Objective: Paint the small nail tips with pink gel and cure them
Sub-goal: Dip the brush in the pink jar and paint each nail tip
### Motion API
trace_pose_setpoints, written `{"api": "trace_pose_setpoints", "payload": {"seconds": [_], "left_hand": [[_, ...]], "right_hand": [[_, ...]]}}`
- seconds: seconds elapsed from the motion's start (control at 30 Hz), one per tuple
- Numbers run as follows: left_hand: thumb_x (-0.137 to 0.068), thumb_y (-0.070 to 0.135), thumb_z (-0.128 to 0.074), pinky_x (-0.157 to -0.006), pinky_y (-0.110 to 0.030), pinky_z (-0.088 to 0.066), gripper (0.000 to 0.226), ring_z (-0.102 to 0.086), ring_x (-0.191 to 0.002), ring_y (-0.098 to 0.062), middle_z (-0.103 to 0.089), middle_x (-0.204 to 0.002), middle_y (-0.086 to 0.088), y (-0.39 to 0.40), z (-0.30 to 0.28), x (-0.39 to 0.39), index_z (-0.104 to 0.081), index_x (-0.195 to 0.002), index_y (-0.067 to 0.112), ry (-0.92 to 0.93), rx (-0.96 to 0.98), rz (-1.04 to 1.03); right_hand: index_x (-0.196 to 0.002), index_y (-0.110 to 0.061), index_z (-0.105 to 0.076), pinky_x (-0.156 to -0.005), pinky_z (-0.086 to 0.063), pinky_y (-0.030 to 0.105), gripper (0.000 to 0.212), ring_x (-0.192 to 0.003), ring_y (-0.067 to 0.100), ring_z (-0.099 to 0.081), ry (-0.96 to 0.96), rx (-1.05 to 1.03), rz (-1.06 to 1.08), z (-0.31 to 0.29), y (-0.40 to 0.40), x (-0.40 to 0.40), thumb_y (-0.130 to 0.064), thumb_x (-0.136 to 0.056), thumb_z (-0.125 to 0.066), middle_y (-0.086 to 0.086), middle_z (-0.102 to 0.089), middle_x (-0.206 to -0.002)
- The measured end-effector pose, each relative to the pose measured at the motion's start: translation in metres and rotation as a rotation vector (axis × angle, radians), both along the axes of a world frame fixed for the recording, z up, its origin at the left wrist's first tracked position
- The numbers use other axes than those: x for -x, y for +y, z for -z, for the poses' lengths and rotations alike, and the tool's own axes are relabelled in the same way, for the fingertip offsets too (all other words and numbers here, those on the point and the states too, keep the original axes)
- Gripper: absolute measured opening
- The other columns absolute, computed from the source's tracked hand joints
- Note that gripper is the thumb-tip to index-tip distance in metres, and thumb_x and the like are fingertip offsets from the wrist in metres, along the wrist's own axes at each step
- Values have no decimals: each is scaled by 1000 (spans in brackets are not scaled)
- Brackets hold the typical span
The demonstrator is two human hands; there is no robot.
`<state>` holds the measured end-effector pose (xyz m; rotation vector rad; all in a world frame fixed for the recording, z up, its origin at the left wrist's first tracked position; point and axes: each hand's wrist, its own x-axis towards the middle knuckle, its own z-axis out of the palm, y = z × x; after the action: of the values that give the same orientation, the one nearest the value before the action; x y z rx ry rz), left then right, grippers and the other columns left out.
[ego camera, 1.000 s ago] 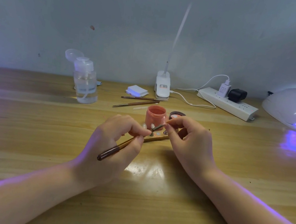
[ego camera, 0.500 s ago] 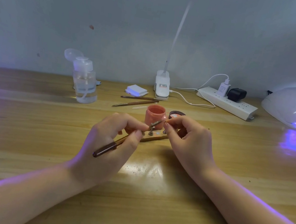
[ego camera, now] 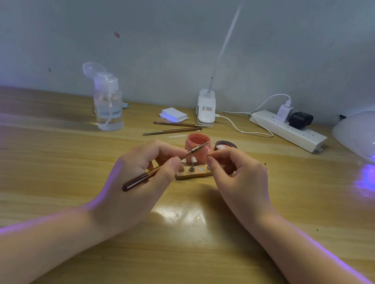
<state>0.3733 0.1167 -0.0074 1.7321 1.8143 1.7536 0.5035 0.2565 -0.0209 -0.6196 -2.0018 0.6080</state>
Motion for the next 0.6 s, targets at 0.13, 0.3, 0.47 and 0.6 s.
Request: {"api": "trace_pose_setpoints", "payload": {"seconds": [0.13, 0.3, 0.47, 0.6], "left_hand": [[-84, 38, -53, -70, -16, -45, 22, -63, -79, -8, -70, -82, 6, 0, 2, 2, -67, -93, 23, -75, 18, 67], [-86, 36, -54, -74, -17, -48, 21, -64, -82, -9, -70, -85, 3, 1, 2, 2, -66, -96, 22, -141, -42, 75], [-86, 28, -58, -73, -19, -47, 13, -64, -80, -11, -70, -82, 2, 3, 3, 1, -67, -94, 22, -181, -3, 80], [-83, 34, -51, -71, -15, -45, 23, -63, -76, -7, -68, -78, 0, -1, 2, 0, -66, -89, 17, -145, -53, 117]], "right_hand": [[-87, -11, -74, -55, -40, 19, 4, -55, 7, -49, 7, 32, -12, 0, 0, 0, -13, -84, -71, -10, -62, -66], [-88, -10, -74, -58, -44, 25, 5, -56, 6, -50, 21, 78, -22, 0, 0, 0, -13, -85, -71, -2, -66, -70], [-86, -10, -74, -58, -42, 25, 4, -56, 7, -49, 28, 99, -26, 0, -1, 1, -13, -85, -71, -1, -65, -67], [-87, -10, -73, -58, -43, 27, 5, -57, 8, -50, 22, 99, -33, 0, 0, 0, -13, -85, -70, 1, -65, -69]]}}
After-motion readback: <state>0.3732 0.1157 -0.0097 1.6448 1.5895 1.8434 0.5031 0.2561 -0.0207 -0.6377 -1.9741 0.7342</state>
